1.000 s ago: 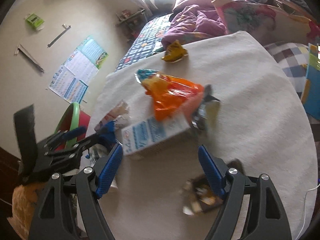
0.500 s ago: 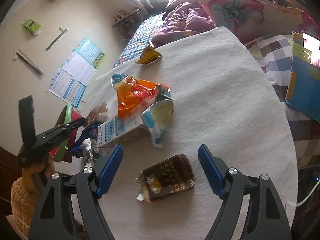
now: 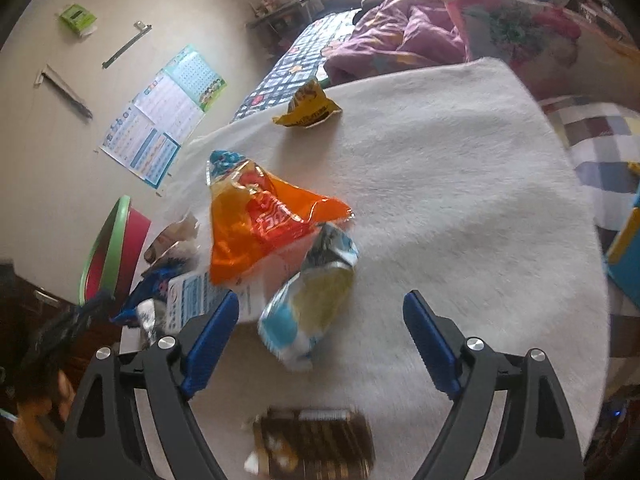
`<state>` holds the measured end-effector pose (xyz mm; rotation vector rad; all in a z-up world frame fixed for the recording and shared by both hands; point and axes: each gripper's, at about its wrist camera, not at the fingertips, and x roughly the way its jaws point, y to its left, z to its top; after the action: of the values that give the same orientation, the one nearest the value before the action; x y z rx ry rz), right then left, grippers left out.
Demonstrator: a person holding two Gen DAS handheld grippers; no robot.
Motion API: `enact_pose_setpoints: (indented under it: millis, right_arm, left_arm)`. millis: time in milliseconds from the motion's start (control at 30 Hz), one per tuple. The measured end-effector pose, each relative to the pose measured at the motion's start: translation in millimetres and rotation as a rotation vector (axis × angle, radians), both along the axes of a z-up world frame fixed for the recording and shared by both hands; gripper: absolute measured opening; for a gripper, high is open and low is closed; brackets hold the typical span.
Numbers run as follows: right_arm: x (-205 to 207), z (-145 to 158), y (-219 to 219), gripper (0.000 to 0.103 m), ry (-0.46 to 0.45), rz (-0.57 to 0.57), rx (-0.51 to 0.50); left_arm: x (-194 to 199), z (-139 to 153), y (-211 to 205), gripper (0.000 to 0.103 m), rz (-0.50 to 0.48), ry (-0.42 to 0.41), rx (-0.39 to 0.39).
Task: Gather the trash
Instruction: 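Grasp white patterned paper wrapper with left tool while right tool grasps light-blue bag, then carry both held wrappers from the table over the red bucket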
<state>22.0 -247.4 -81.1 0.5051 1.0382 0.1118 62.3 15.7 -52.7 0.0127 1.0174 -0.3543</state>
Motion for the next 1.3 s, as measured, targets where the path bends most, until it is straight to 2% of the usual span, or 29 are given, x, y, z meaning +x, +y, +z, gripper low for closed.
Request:
enact_pose_setpoints:
  millis: [33,100,133,233,467,600,800,1033,1300]
  right_arm:
    - [2.4,-3.4,-1.3,0.072,0.005,0.004,0.016]
    - [6.8,-10.7,-1.7,0.039,0.033,0.021,0.035]
    - [6.5,-12.6,-2.2,0.039,0.038,0.026,0.045]
    - [-2.6,-5.7,-3.8,0.037,0.005,0.026,0.044]
    - [-27.0,15.8,-9.2,0.035,-0.045,0.016,0.038]
    - [-34.1,26.8,-9.5,0.035,-0.072,0.006,0.024]
    - [-38.4,32.2,-4.1,0.035,-0.089,0.011,0.021]
    - [-35.4,33.6,6.4,0.035,-0.094,0.037,0.032]
    - [-35.2,34.8,16.7,0.035,-0.096,0.064,0.024]
  left_arm:
    - [-3.9,-1.4,4.5,0.044,0.033,0.018,-0.034]
    - [-7.2,-4.3,9.4,0.047,0.064,0.044,-0.086]
    - [-9.0,-8.3,11.8,0.047,0.087,0.067,-0.118]
    - [-10.9,-18.5,9.4,0.047,0.109,0.109,-0.138]
    - [-13.1,-36.5,-14.0,0.050,0.064,0.167,-0.142]
    - [-13.2,-35.0,-25.6,0.050,0.043,0.140,-0.107]
    - [-15.3,-27.9,-19.6,0.050,0.056,0.120,-0.123]
    - [-17.4,-40.0,-12.8,0.051,0.102,0.151,-0.104]
    - [-11.6,-44.2,-13.1,0.052,0.111,0.138,-0.075]
